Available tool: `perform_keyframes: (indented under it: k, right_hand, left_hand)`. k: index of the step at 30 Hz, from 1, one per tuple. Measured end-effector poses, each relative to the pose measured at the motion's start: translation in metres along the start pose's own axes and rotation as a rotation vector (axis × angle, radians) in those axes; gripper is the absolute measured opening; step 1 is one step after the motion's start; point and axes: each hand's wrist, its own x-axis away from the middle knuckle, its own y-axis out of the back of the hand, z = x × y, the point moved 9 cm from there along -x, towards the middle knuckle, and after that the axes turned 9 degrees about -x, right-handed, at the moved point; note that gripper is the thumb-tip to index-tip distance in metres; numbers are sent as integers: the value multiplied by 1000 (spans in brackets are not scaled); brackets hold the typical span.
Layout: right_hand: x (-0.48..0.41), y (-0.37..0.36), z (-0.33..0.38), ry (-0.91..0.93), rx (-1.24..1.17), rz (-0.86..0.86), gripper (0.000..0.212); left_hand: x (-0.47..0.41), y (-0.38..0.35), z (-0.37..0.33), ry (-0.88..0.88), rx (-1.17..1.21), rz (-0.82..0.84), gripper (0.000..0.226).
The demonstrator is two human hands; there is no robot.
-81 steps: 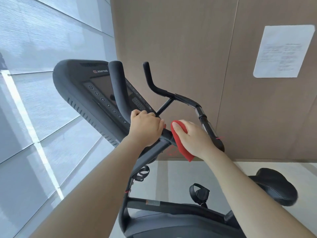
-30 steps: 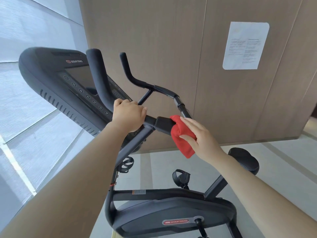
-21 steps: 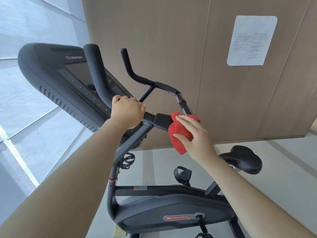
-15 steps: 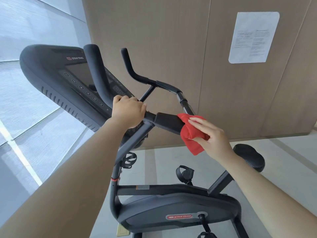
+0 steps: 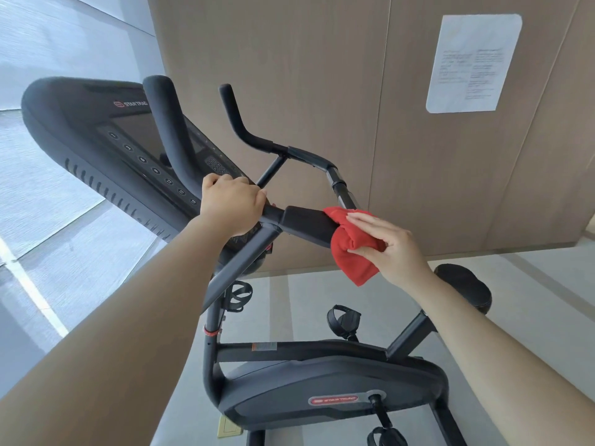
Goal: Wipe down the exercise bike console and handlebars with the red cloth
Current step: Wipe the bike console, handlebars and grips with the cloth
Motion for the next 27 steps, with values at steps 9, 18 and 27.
perform_keyframes:
  k: [9, 18, 27]
  right_hand:
    - [5, 57, -36, -261, -226, -365, 36]
    - [-3, -17, -8, -149, 33, 14, 50]
    - [-10, -12, -13, -207, 58, -41, 40]
  left_hand:
    - [-2, -1, -1, 2, -17, 5, 46]
    - [-1, 2, -2, -10, -27, -37, 38]
    - [0, -2, 1, 27, -25, -26, 40]
